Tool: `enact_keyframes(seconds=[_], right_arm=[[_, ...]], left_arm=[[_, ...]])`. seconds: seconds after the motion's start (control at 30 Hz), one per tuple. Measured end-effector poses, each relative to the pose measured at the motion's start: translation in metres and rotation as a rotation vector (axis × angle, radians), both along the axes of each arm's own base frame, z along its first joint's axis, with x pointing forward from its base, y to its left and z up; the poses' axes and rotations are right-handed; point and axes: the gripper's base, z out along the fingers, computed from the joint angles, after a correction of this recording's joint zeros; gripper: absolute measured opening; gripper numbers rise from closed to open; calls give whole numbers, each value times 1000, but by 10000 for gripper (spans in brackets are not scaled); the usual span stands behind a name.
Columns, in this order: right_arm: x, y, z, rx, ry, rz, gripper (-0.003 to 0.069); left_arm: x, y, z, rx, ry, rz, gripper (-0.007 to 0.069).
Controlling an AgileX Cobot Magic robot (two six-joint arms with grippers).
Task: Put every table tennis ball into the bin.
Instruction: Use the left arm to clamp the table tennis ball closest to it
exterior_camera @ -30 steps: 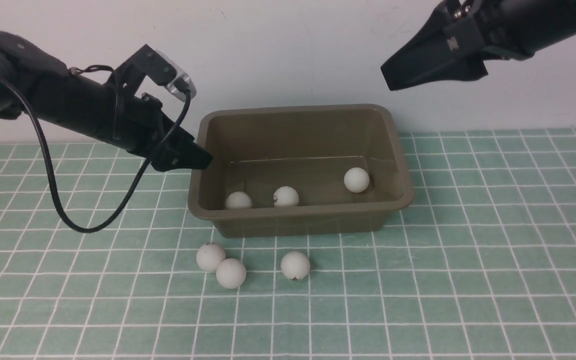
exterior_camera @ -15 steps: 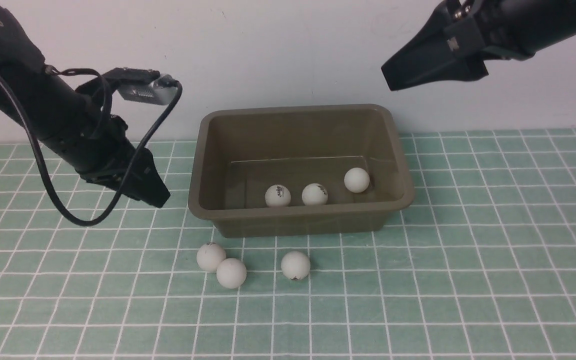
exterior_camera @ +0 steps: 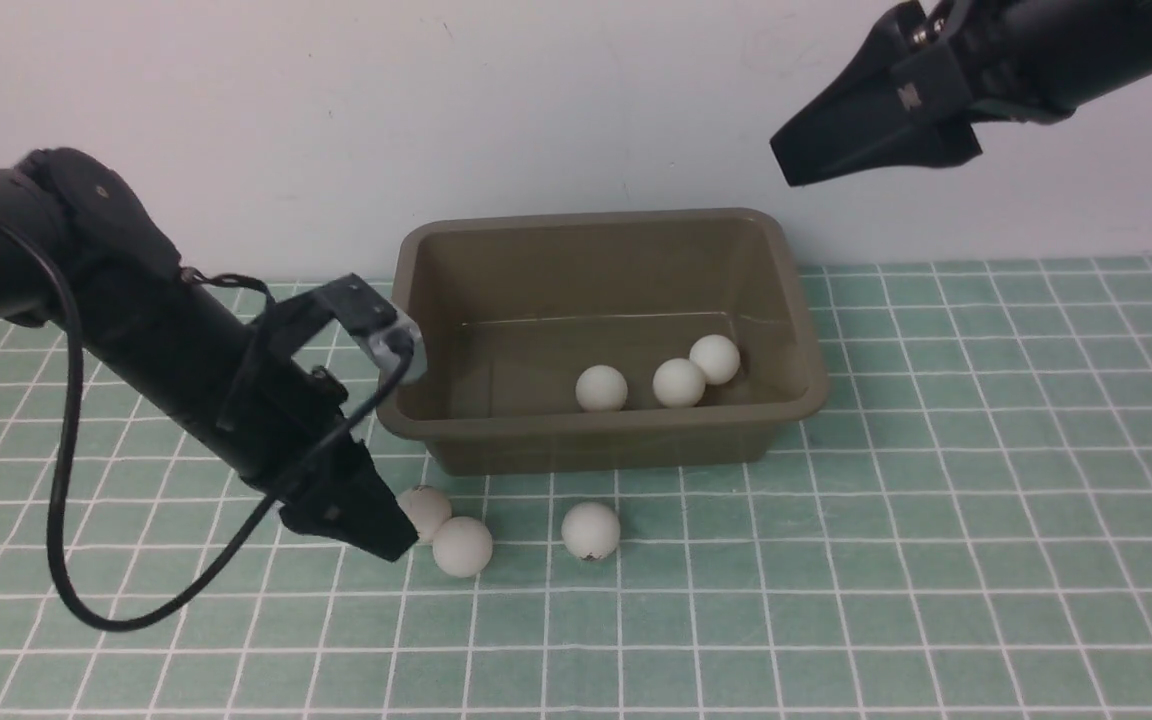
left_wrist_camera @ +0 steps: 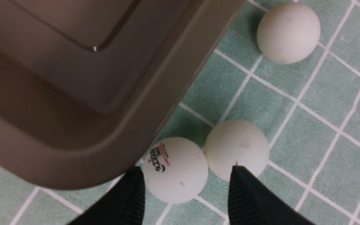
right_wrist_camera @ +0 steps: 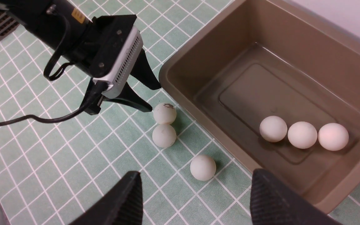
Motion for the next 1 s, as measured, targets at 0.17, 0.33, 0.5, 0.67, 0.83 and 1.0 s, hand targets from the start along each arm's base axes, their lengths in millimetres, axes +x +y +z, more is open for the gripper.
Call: enact_keyframes(seconds=[0.17, 0.33, 0.5, 0.67, 0.83, 1.0], right_arm=[[0, 0, 0, -2, -1, 0, 421], [0, 0, 0, -2, -1, 0, 421], [0, 0, 0, -3, -2, 1, 421], [0, 0, 0, -3, -3, 2, 421], [0, 0, 0, -3, -3, 2, 421], [0, 0, 0, -2, -3, 2, 421]], left_arm=[[3, -1, -15, -2, 44, 5, 347], [8, -1, -38, -3, 92, 25, 409], [13, -1, -48, -12, 92, 65, 430], [15, -1, -64, -3, 130, 69, 404], [10, 0, -58, -3, 161, 48, 352], [-6, 19, -25, 26, 218, 24, 352]])
